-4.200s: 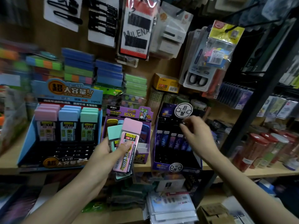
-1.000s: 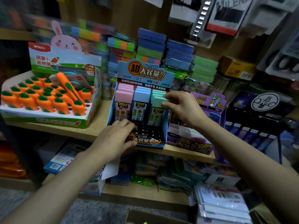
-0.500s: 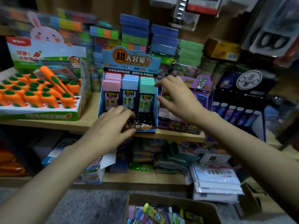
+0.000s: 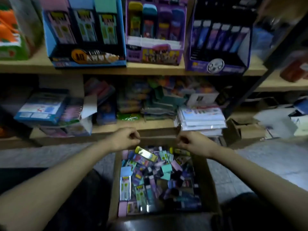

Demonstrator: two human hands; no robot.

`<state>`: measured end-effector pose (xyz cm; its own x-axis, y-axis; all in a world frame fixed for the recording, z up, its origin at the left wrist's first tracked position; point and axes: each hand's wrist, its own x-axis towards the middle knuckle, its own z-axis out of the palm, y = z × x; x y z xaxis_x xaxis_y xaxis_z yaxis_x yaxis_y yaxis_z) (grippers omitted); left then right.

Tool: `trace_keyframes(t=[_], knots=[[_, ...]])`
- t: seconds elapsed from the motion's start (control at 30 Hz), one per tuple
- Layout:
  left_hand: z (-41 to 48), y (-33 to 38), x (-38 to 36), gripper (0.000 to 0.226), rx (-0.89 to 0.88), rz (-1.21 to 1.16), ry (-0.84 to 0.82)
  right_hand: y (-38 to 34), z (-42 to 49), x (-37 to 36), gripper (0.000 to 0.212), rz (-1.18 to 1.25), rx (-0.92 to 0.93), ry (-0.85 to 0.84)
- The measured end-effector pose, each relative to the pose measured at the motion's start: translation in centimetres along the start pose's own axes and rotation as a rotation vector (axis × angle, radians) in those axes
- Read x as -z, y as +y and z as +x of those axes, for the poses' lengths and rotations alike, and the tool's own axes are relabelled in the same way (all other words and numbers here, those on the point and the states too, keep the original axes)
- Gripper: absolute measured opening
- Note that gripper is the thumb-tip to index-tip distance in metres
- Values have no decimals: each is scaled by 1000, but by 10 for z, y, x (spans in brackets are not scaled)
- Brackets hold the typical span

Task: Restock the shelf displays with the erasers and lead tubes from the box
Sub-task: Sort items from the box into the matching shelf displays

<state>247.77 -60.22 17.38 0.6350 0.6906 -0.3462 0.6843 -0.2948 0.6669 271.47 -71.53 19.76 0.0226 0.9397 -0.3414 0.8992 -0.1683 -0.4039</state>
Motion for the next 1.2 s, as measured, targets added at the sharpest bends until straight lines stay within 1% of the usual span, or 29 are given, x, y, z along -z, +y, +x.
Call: trace_keyframes(t=[0.07,0.13,0.17,0.23,0.27,0.3,0.33,0.37,0.43,0.53,0.6,0.73,0.83,0.9,0.97,1.03,1.1,1.2], knots=[[7,-19,-44,2,125,-155,64,23,-3,-33,19,79,-98,-38],[11,-40,-82,24,257,-248,129,43,-6,-65,21,156,-204,-59],[11,-50,-100,25,301,-249,167,52,-7,-81,22,183,-251,-73],[8,-70,-133,8,375,-160,243,68,-10,-110,24,225,-325,-107],[6,-80,-147,22,400,-82,262,74,-10,-124,24,251,-350,-121],[3,-87,-159,35,424,-38,245,80,-10,-136,25,279,-367,-128],[1,-92,-168,43,447,-39,228,83,-8,-147,25,302,-374,-131],[1,-97,-174,49,473,-40,223,86,-5,-156,25,323,-376,-129],[7,-102,-180,52,523,-68,264,88,5,-170,24,373,-388,-105],[26,-99,-176,43,538,-167,383,84,26,-178,19,467,-417,16],[42,-97,-173,44,563,-239,426,79,44,-182,17,528,-443,80],[73,-99,-173,70,817,-296,489,71,75,-190,42,529,-491,84],[90,-90,-174,90,955,-292,512,65,88,-197,49,457,-468,90],[99,-84,-177,98,1021,-285,542,64,93,-197,56,460,-489,138],[106,-80,-181,100,1058,-281,559,67,98,-196,59,477,-539,167],[109,-78,-186,99,1070,-282,551,69,100,-194,57,499,-551,154],[112,-78,-189,91,1051,-327,561,67,99,-194,54,575,-581,170],[112,-78,-192,75,954,-451,628,59,96,-201,52,663,-720,185]])
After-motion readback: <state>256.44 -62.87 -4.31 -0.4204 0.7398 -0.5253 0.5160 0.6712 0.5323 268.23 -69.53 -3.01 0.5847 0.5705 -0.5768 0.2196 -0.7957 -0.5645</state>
